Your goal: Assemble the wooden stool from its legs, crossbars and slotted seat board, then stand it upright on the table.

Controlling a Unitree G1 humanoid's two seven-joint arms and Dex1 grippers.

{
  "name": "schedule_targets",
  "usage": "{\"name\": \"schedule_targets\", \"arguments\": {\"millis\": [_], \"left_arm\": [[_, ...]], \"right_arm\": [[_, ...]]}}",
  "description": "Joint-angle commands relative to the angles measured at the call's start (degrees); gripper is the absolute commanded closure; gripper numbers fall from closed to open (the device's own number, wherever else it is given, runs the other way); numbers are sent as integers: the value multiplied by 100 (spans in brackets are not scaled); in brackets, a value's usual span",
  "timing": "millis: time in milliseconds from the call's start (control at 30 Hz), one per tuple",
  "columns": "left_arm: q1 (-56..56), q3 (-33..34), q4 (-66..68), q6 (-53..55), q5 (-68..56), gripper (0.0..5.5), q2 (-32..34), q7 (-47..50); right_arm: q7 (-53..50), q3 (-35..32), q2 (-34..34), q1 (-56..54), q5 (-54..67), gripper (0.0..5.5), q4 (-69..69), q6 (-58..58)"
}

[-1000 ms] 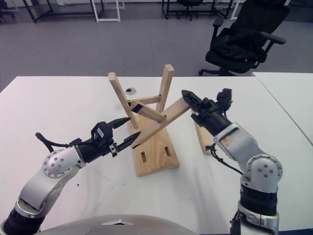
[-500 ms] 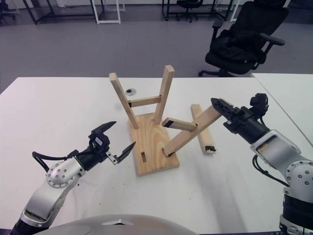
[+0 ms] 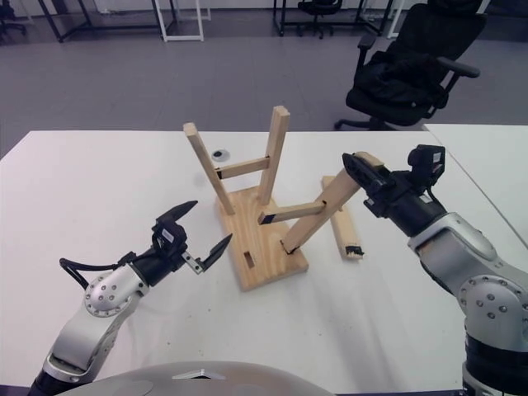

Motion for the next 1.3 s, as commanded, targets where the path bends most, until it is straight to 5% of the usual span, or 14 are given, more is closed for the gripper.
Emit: {"name": "schedule_targets", "arguments": {"millis": [33, 300, 800, 1100, 1300], "left_arm": [[-24, -25, -41, 41, 87, 10, -103, 74], [43, 58, 48, -18, 208, 10, -170, 107], [467, 1278, 877, -426, -59, 10, -341, 419], [439, 1356, 828, -384, -91, 10, -495, 454], [489, 1348, 789, -375, -67, 10, -536, 478]], "right_arm": [[-414, 578, 51, 310, -630, 443, -259, 336], [-812, 1729, 272, 116, -1561, 442, -438, 540], [-352, 2405, 111, 759, -2625, 442, -680, 395], [-357, 1834, 368, 1001, -2069, 443, 325, 709], [325, 2709, -347, 1546, -3126, 443, -37, 225]]}}
